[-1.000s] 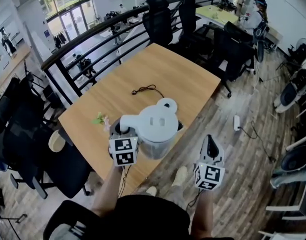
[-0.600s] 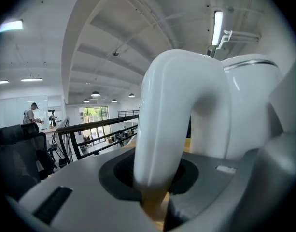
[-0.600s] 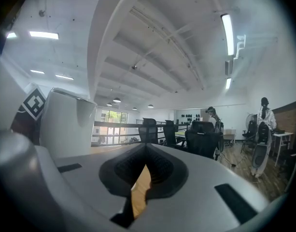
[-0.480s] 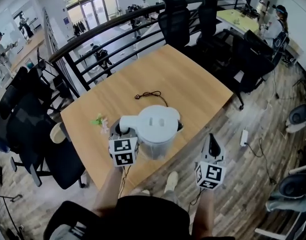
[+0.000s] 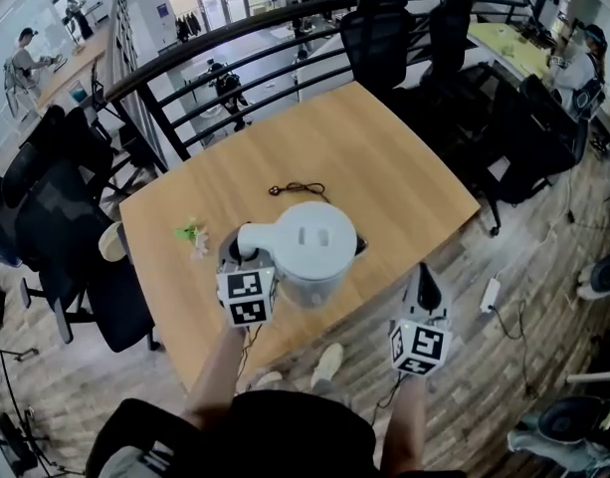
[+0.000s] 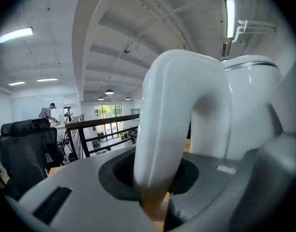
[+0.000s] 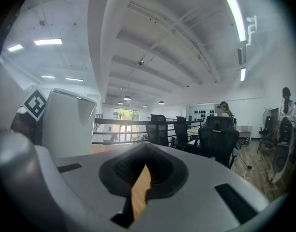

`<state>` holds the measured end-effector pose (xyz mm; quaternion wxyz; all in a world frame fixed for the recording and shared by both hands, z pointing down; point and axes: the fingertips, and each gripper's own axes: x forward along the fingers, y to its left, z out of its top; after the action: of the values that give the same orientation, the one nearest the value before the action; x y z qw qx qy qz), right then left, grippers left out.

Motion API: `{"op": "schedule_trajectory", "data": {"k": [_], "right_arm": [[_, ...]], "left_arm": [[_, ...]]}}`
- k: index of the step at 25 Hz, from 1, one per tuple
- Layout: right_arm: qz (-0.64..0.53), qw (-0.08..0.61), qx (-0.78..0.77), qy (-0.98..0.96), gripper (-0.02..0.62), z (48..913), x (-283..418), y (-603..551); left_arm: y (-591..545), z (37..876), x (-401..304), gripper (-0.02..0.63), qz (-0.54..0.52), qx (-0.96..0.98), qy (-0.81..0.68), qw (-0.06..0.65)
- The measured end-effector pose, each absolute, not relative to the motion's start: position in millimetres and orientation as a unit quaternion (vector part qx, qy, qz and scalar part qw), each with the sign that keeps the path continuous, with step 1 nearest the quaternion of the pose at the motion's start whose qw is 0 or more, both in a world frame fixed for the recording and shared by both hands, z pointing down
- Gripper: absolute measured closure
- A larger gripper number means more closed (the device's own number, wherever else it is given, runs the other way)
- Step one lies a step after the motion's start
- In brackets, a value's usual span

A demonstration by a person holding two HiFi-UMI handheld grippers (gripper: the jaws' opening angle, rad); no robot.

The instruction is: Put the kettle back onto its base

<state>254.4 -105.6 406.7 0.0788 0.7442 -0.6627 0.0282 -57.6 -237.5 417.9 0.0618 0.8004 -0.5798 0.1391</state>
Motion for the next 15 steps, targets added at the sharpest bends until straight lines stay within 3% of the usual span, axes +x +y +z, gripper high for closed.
{"op": "schedule_trajectory", "data": {"k": [15], "right_arm": [[0.035, 0.098, 0.709, -0.697, 0.597, 452, 298, -187]], "left_arm": [[-294, 462, -22, 0.525, 0.144, 0.767, -0.621, 0.076]]}}
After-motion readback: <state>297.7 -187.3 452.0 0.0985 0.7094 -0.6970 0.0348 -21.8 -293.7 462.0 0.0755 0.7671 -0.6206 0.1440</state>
